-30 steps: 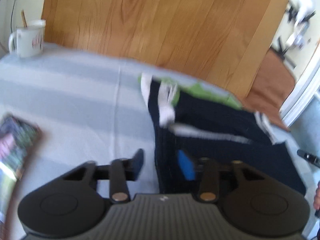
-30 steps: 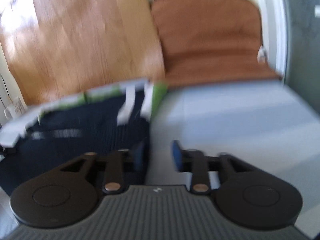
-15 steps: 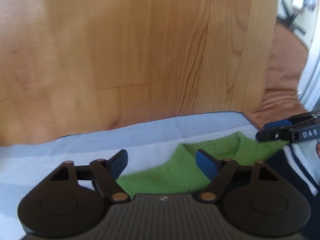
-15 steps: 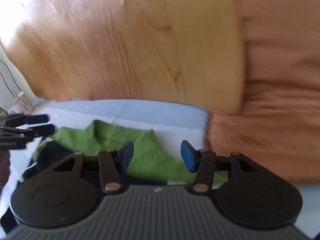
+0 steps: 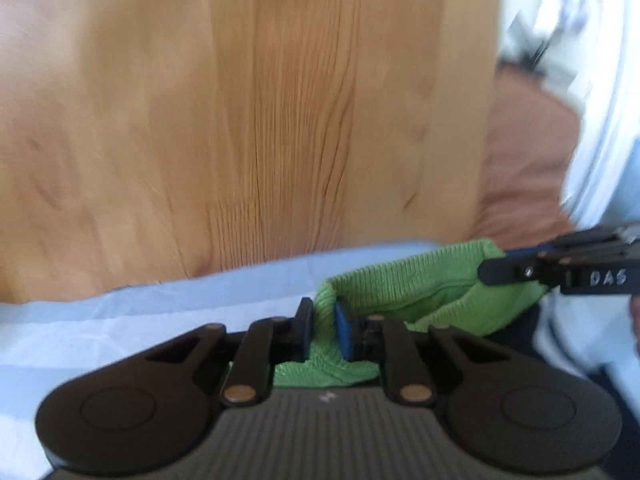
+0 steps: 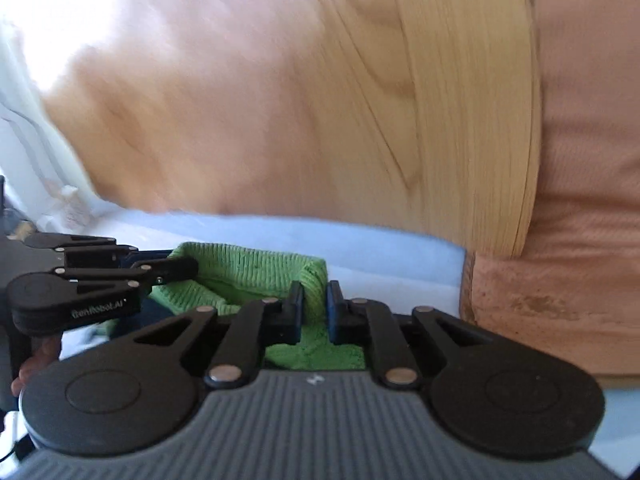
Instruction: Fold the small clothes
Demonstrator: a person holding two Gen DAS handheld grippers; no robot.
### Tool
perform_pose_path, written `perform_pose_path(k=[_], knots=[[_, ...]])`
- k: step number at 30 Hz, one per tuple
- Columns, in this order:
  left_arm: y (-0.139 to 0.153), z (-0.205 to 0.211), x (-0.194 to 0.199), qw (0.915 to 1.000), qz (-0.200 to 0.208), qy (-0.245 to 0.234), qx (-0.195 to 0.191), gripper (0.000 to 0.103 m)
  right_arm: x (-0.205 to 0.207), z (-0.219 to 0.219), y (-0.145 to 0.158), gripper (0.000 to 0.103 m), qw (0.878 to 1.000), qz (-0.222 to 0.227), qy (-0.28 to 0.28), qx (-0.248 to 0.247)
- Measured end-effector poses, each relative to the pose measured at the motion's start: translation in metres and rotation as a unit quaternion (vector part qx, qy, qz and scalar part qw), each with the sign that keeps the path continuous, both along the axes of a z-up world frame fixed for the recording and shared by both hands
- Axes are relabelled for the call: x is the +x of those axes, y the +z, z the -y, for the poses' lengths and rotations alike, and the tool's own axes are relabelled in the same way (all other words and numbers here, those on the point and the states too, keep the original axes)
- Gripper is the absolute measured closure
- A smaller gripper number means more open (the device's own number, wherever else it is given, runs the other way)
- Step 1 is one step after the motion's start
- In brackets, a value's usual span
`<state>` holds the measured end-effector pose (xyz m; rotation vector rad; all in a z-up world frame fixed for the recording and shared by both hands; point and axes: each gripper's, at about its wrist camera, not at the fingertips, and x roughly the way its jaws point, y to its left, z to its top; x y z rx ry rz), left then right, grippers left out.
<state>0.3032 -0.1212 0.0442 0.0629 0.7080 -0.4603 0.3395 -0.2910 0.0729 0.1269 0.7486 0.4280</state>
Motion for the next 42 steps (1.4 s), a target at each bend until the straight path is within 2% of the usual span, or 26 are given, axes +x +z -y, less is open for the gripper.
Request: perform_pose_path(k=[3,5,7,10,12,13,15,16,17,18,20,22,24,26,29,31,32,34,35,36,37,39,40,42], knots=[[0.024,-0.022,-0.062,0.9987,0.039,-0.015,-0.029,0.091,-0.068,-0.003,0.034,0.089,0.998,0.048,0.029,0.001],[0.029,-0.036,-0.109,0.9974,0.054,-0.028,-0.039,0.091,-0.114,-0.007,0.043,0.089,0.996,0.072,0.05,-0.003],[0.024,-0.049,-0.154,0.9962,0.056,-0.045,-0.05,0.091,-0.159,-0.009,0.04,0.089,0.995,0.079,0.062,-0.007],[-0.001,-0.057,-0.213,0.996,0.034,-0.062,-0.055,0.09,-0.225,-0.021,0.01,0.089,0.994,0.081,0.067,-0.033],[-0.021,-0.057,-0.237,0.9963,0.009,-0.07,-0.05,0.089,-0.261,-0.027,-0.023,0.089,0.995,0.065,0.055,-0.05],[-0.032,-0.055,-0.248,0.9964,-0.006,-0.073,-0.041,0.084,-0.271,-0.028,-0.039,0.088,0.997,0.048,0.043,-0.048],[-0.047,-0.054,-0.261,0.9964,-0.027,-0.074,-0.031,0.081,-0.283,-0.027,-0.064,0.084,0.998,0.033,0.025,-0.047],[-0.048,-0.055,-0.266,0.9964,-0.029,-0.074,-0.029,0.081,-0.289,-0.024,-0.065,0.083,0.998,0.043,0.017,-0.037],[-0.043,-0.061,-0.27,0.996,-0.028,-0.078,-0.035,0.08,-0.291,-0.021,-0.061,0.077,0.999,0.041,0.015,-0.026],[-0.036,-0.066,-0.271,0.9957,-0.018,-0.079,-0.046,0.079,-0.292,-0.016,-0.054,0.074,0.999,0.038,0.015,-0.009],[-0.017,-0.08,-0.27,0.9956,0.02,-0.063,-0.066,0.063,-0.296,-0.007,-0.035,0.071,0.998,0.066,0.012,0.012],[0.0,-0.093,-0.261,0.9938,0.055,-0.039,-0.088,0.061,-0.289,-0.002,-0.017,0.07,0.995,0.096,-0.013,0.015],[0.006,-0.096,-0.235,0.9927,0.063,-0.006,-0.103,0.063,-0.273,-0.006,-0.007,0.068,0.993,0.106,-0.041,0.024],[0.004,-0.096,-0.205,0.9915,0.047,0.022,-0.119,0.066,-0.25,-0.016,-0.006,0.068,0.992,0.11,-0.052,0.035],[-0.011,-0.084,-0.159,0.9894,0.014,0.051,-0.135,0.08,-0.208,-0.039,-0.02,0.068,0.994,0.085,-0.046,0.057],[-0.025,-0.065,-0.137,0.991,-0.001,0.061,-0.119,0.081,-0.183,-0.055,-0.033,0.068,0.995,0.059,-0.031,0.068],[-0.034,-0.056,-0.129,0.9925,-0.008,0.064,-0.104,0.082,-0.179,-0.061,-0.038,0.071,0.997,0.06,-0.03,0.047],[-0.055,-0.05,-0.119,0.9939,-0.03,0.084,-0.064,0.085,-0.171,-0.06,-0.053,0.072,0.996,0.052,-0.066,-0.02],[-0.065,-0.055,-0.122,0.9936,-0.035,0.092,-0.055,0.086,-0.171,-0.048,-0.06,0.078,0.995,0.045,-0.085,-0.023],[-0.07,-0.058,-0.127,0.9942,-0.011,0.089,-0.059,0.087,-0.174,-0.029,-0.065,0.097,0.994,0.041,-0.105,-0.013],[-0.073,-0.061,-0.134,0.9949,0.004,0.085,-0.054,0.088,-0.18,-0.003,-0.067,0.103,0.991,0.034,-0.129,0.016],[-0.078,-0.061,-0.144,0.9951,0.027,0.086,-0.042,0.088,-0.193,0.034,-0.07,0.103,0.983,0.017,-0.162,0.084],[-0.079,-0.059,-0.146,0.9951,0.035,0.087,-0.033,0.088,-0.202,0.047,-0.071,0.103,0.979,0.015,-0.178,0.096],[-0.079,-0.052,-0.148,0.995,0.045,0.088,-0.013,0.087,-0.215,0.05,-0.073,0.103,0.979,0.025,-0.187,0.078]])
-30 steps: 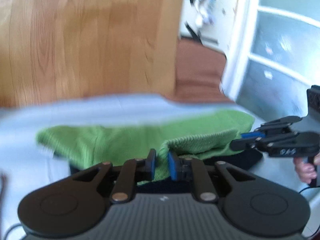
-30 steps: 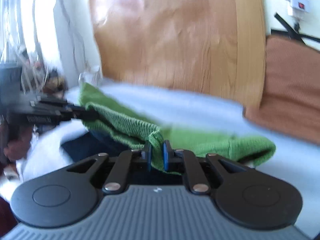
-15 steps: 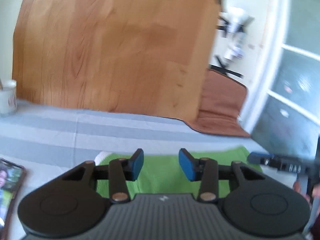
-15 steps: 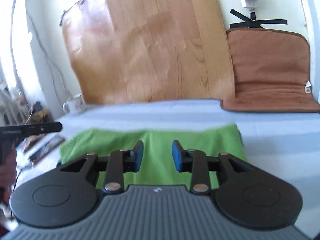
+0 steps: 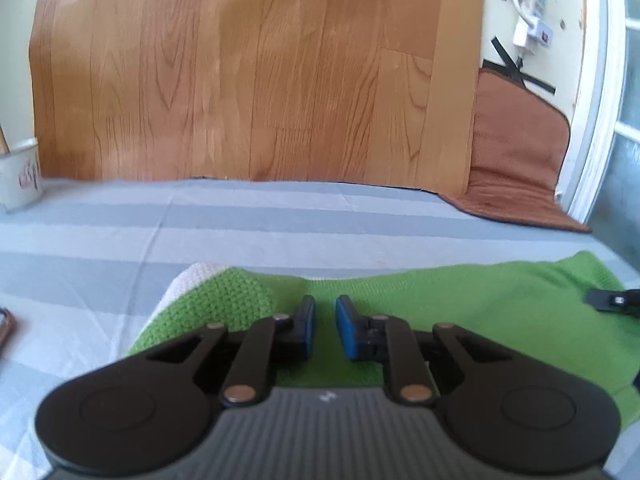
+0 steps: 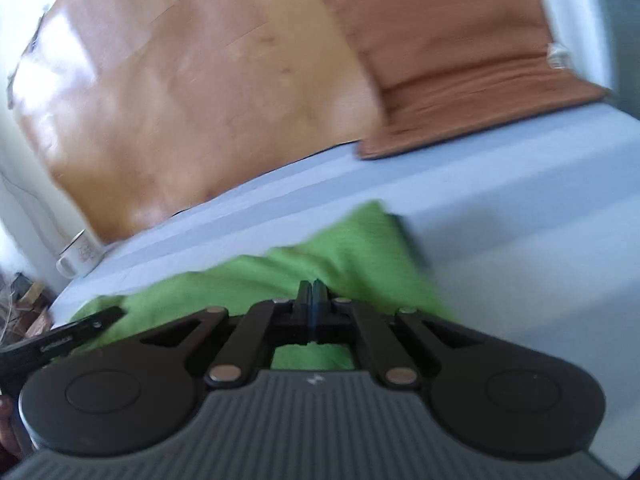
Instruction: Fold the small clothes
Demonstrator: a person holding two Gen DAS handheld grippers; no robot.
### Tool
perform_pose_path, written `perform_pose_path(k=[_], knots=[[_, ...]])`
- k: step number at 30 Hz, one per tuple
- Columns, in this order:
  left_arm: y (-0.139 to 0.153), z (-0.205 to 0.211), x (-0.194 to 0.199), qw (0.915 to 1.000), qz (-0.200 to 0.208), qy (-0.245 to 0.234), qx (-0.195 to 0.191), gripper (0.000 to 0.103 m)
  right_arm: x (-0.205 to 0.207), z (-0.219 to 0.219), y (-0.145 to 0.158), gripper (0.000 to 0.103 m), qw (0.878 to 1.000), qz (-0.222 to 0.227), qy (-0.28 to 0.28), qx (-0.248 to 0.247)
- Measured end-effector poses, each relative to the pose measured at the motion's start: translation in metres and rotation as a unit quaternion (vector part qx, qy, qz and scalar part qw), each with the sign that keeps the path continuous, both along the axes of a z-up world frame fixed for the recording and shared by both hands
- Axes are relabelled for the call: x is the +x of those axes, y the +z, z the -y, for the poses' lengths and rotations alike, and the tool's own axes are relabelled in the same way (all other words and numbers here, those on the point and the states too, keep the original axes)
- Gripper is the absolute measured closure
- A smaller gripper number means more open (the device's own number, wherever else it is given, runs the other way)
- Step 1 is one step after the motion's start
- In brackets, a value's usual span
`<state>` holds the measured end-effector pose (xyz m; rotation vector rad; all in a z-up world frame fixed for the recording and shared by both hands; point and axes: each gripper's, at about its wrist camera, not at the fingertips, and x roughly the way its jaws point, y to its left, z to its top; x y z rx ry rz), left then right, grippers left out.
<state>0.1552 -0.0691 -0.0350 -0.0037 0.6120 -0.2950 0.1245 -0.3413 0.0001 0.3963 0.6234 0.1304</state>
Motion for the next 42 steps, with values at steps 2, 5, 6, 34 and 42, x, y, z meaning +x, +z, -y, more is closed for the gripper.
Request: perform_pose_path(k=[2,5,6,34,42], knots=[[0.003,0.003,-0.004,0.9999,0.006,0.0,0.012,0.087,-0.007,-0.004,-0.001,0.103,1.0,0.006,-0.005,-0.019],[0.012,0.004,-0.01,1.0,-0.004,0.006,0.003,0.079,-0.012,0.006,0.0,0.098,1.0,0.005,-0.01,0.012],[0.018,0.001,-0.016,0.9999,-0.006,0.004,-0.011,0.074,-0.016,0.011,0.0,0.096,0.999,0.006,-0.014,0.031],[0.071,-0.135,-0.059,0.981,0.029,0.059,-0.183,0.049,0.003,-0.138,0.086,0.079,0.99,0.071,0.117,-0.015],[0.062,-0.167,-0.057,0.9719,-0.004,0.085,-0.22,0.0,0.047,-0.298,0.024,0.074,0.936,0.023,0.318,-0.146]])
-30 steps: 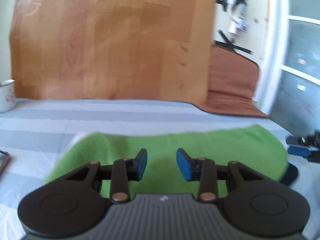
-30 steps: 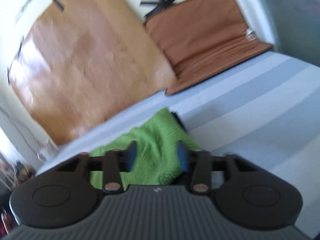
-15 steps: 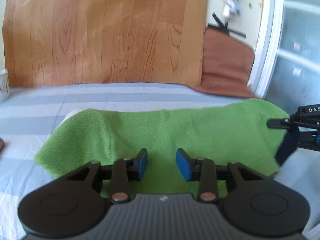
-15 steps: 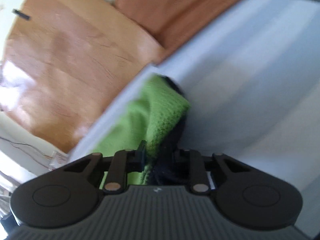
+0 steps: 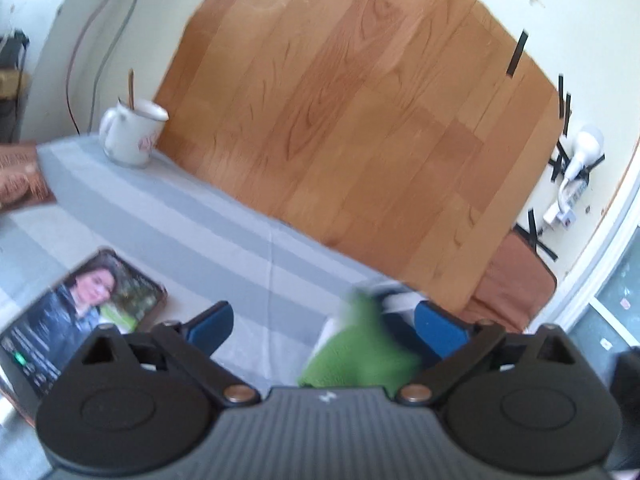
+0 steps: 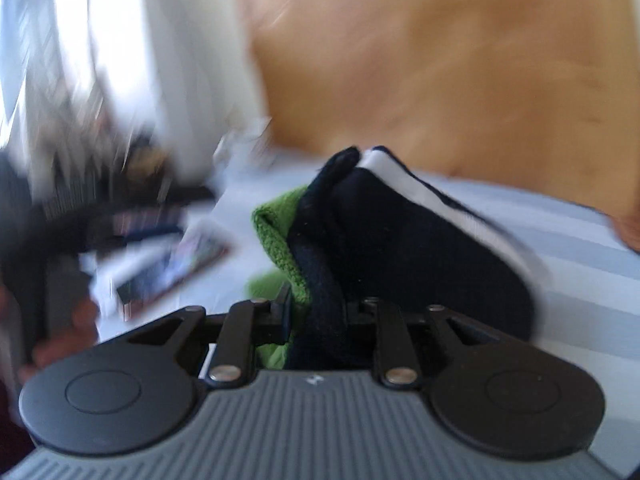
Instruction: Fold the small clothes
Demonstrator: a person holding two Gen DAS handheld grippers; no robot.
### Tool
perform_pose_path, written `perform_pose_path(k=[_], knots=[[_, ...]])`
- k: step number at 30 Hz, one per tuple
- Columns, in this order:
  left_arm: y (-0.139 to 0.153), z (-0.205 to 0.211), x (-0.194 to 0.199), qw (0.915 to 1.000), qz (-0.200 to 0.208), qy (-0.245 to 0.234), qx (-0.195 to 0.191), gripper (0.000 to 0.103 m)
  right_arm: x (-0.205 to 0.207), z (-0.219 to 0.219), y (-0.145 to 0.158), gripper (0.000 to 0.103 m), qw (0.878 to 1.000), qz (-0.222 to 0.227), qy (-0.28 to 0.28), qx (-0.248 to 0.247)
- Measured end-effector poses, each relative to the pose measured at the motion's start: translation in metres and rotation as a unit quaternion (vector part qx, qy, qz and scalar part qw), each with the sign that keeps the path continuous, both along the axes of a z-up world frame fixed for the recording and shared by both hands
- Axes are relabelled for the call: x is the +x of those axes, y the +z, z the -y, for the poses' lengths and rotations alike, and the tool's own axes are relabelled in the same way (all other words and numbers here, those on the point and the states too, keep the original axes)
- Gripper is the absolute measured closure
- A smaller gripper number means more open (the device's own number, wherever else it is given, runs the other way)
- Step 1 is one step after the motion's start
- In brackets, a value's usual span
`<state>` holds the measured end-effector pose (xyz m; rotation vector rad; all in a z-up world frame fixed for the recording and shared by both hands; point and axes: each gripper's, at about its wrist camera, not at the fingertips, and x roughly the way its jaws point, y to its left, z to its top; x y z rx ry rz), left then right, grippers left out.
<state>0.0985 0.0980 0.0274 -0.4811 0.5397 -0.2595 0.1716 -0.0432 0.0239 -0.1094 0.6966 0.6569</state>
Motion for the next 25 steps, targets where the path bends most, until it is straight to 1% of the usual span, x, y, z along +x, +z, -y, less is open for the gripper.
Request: perform_pose_path(k=[1,2,3,5,6,8,11,13,14,16,18,19,20,21,22,23,24,25], knots=[[-0.002,0.003,0.004,0.9999,-0.009,-0.007,0.002,0.0,0.0,-0.007,-0.006,0.072,1.0,0.014,0.017,-0.007],[-0.004,0.005,0.007,0.9998,-0.016,-0.015,0.004,0.0,-0.004,-0.009,-0.006,0.065,0.999,0.03,0.03,-0.011],[-0.007,0.01,0.011,0.9995,-0.022,-0.023,0.008,0.0,-0.006,-0.007,-0.002,0.054,0.998,0.03,0.047,-0.01],[-0.011,0.02,0.02,0.9986,-0.034,-0.037,0.018,0.0,-0.008,0.013,0.008,0.04,0.996,0.019,0.078,0.034],[-0.013,0.025,0.023,0.998,-0.04,-0.043,0.02,0.0,-0.008,0.026,0.014,0.039,0.995,0.014,0.082,0.059],[-0.016,0.034,0.033,0.9965,-0.053,-0.059,0.026,0.0,-0.003,0.056,0.022,0.039,0.994,0.007,0.056,0.097],[-0.028,0.044,0.045,0.9931,-0.084,-0.076,0.031,0.0,0.005,0.113,0.023,0.038,0.987,-0.005,-0.027,0.158],[-0.039,0.046,0.05,0.9897,-0.108,-0.091,0.024,0.0,0.017,0.148,0.013,0.035,0.977,-0.03,-0.09,0.189],[-0.045,0.046,0.051,0.9877,-0.119,-0.099,0.017,0.0,0.026,0.164,0.003,0.033,0.971,-0.051,-0.124,0.199],[-0.058,0.044,0.051,0.9837,-0.138,-0.115,-0.007,0.0,0.036,0.176,-0.02,0.032,0.96,-0.092,-0.152,0.217],[-0.061,0.043,0.044,0.9851,-0.124,-0.118,-0.013,0.001,0.049,0.178,-0.04,0.032,0.95,-0.134,-0.151,0.236],[-0.062,0.044,0.042,0.9847,-0.122,-0.123,-0.016,0.004,0.058,0.174,-0.05,0.032,0.946,-0.151,-0.144,0.248],[-0.064,0.048,0.04,0.9829,-0.122,-0.136,-0.024,0.013,0.063,0.17,-0.056,0.032,0.941,-0.163,-0.133,0.264],[-0.066,0.052,0.039,0.9805,-0.123,-0.149,-0.032,0.017,0.07,0.165,-0.064,0.032,0.934,-0.181,-0.118,0.284],[-0.065,0.06,0.038,0.9811,-0.121,-0.15,-0.021,0.017,0.074,0.16,-0.067,0.033,0.932,-0.185,-0.112,0.29],[-0.063,0.068,0.039,0.9822,-0.117,-0.147,0.002,0.018,0.073,0.155,-0.066,0.036,0.936,-0.182,-0.105,0.283],[-0.06,0.075,0.043,0.9822,-0.116,-0.147,0.019,0.018,0.076,0.153,-0.064,0.041,0.936,-0.184,-0.101,0.283],[-0.056,0.081,0.05,0.9817,-0.117,-0.147,0.027,0.018,0.085,0.154,-0.062,0.044,0.935,-0.184,-0.097,0.288]])
